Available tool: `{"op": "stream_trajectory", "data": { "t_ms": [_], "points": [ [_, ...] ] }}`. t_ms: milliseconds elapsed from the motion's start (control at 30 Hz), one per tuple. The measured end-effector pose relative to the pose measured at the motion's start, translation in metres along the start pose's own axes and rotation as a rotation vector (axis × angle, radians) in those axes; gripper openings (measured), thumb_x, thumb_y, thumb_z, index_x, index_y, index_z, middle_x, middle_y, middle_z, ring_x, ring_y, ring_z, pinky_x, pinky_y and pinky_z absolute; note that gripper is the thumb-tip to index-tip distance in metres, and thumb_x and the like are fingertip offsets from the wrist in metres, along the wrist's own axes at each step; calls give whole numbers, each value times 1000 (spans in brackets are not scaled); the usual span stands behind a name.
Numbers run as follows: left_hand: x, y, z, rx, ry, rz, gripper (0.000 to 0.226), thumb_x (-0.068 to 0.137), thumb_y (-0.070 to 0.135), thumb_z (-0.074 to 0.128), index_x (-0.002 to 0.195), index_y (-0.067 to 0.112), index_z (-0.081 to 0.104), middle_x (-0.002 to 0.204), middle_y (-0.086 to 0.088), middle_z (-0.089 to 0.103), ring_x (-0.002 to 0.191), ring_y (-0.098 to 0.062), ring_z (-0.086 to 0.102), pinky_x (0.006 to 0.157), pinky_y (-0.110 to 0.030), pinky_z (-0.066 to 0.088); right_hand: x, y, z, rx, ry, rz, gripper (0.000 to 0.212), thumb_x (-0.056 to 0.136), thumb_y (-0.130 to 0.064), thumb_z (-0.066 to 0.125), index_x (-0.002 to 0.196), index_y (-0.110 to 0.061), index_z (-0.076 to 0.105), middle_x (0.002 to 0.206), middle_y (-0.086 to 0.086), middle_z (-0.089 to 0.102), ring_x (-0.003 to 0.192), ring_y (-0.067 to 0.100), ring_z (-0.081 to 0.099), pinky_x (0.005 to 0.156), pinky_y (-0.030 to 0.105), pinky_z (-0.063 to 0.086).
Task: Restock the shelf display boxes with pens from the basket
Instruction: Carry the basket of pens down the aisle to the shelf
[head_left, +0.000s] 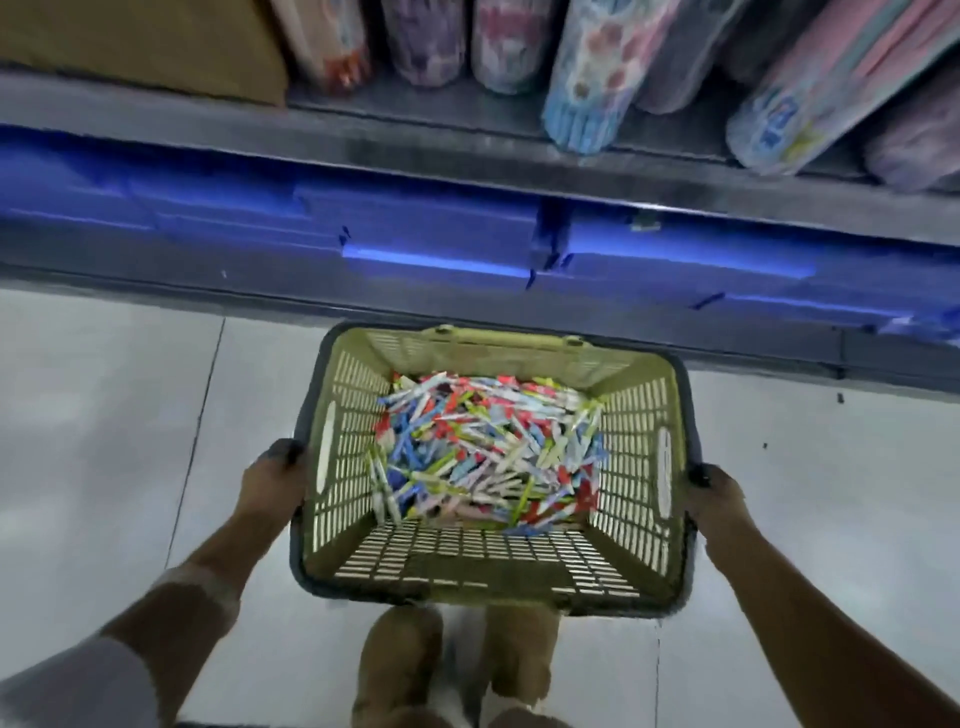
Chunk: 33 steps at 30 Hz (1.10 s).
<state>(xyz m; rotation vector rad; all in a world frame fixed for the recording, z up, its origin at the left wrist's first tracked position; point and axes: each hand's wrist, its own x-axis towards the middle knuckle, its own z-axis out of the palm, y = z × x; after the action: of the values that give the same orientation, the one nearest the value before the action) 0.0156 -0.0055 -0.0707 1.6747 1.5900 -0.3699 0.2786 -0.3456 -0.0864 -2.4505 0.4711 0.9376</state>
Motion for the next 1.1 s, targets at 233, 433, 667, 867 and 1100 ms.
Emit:
{"op": "stream_trajectory", "data": {
  "t_ms": [233,433,667,867,1100],
  "points": [
    [-15,3,-11,144,88,48,24,93,17,48,94,-3,62,86,-21,61,75,-29,50,67,-33,38,-23,-5,-14,84,54,6,17,88,-10,54,99,-2,64,72,10,52,75,25,46,67,31,33],
    [-119,36,-95,133,1,97,34,80,34,53,87,3,64,85,-19,64,84,-36,58,74,-39,45,-149,-10,-114,305,36,60,8,89,-2,52,84,-2,58,58,4,50,51,16,43,31,14,31],
    [-283,95,-194,209,-46,277,31,91,34,56,86,4,60,81,-16,62,79,-33,56,66,-36,40,-333,26,-260,668,50,267,15,89,-18,56,82,-4,58,61,6,63,51,20,60,43,19,45],
    [-391,180,-201,239,-156,482,26,86,38,48,90,16,62,96,-16,62,87,-31,55,71,-34,35,-423,87,-362,1042,194,415,24,88,-29,59,74,-10,58,46,4,64,38,18,62,34,24,46],
    [-482,295,-113,454,-209,807,35,85,33,48,81,1,61,82,-21,63,83,-32,56,67,-29,45,-435,188,-427,1216,388,571,21,88,-23,60,75,-8,51,86,14,62,62,25,58,65,41,53]
  ]
}}
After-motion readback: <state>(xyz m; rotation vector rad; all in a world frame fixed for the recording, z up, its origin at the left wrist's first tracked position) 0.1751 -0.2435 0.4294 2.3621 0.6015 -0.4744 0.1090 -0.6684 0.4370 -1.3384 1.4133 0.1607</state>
